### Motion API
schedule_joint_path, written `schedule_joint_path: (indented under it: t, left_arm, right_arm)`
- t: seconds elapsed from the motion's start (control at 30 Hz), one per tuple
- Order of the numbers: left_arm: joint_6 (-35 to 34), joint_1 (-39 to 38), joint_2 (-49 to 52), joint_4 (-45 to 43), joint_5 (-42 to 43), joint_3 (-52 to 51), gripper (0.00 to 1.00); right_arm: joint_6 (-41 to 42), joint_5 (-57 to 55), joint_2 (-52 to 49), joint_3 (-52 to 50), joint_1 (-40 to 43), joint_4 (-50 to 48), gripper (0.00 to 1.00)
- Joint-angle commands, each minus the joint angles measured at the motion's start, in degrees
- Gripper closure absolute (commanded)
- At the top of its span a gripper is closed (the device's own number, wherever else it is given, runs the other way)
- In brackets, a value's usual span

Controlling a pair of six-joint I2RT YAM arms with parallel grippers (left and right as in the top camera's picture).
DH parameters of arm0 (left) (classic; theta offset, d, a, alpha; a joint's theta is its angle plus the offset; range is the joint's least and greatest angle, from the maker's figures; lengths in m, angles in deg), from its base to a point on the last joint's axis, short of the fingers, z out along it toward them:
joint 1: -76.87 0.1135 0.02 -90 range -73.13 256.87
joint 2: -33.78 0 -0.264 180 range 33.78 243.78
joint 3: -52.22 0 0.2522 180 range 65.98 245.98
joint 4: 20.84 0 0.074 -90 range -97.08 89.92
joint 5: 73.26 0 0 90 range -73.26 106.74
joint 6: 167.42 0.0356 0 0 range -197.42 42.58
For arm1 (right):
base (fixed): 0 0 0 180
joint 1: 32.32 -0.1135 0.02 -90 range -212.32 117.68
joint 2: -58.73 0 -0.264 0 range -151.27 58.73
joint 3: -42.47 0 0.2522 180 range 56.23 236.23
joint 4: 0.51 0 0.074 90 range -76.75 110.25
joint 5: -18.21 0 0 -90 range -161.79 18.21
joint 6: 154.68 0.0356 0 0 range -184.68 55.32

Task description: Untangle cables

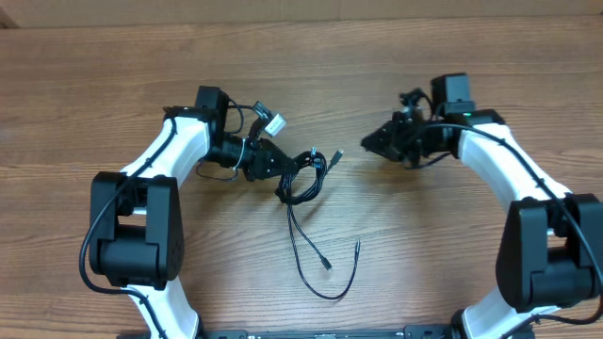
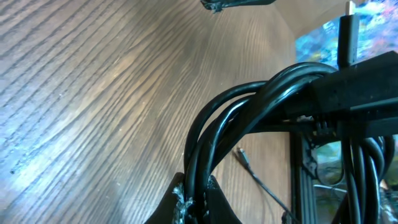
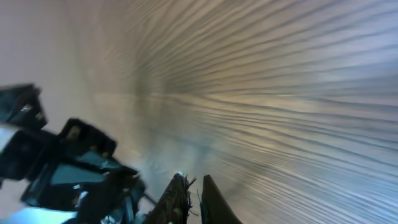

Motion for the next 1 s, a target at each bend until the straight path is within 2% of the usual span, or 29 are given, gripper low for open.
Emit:
schedule_joint_path:
  t: [0.0,0.2,0.47,0.97]
  left_arm:
    - [2.01,-0.02,-0.72,-0.17,0.0,0.7,0.96]
    - [-2.12,-0.02,-0.72,-1.88,-2.12,0.7,0.96]
    - [-5.18,-0.02,-0.72,-3.43,-2.82,0.7,0.96]
    - [-5.95,-0.02,-0.72,-3.56,-2.8,0.7,0.96]
  right_arm:
    - [3.5,2.34,1.53,-0.24,-1.29,-3.04,0.93]
    - [11.91,4.59,1.53,-0.24,-1.27,-9.53,0.92]
    - [11.58,14.32,1.53,-0.24,-1.33,-12.04,0.96]
    - [8.13,14.38,1.53,-0.24,-1.44,-7.21,0.96]
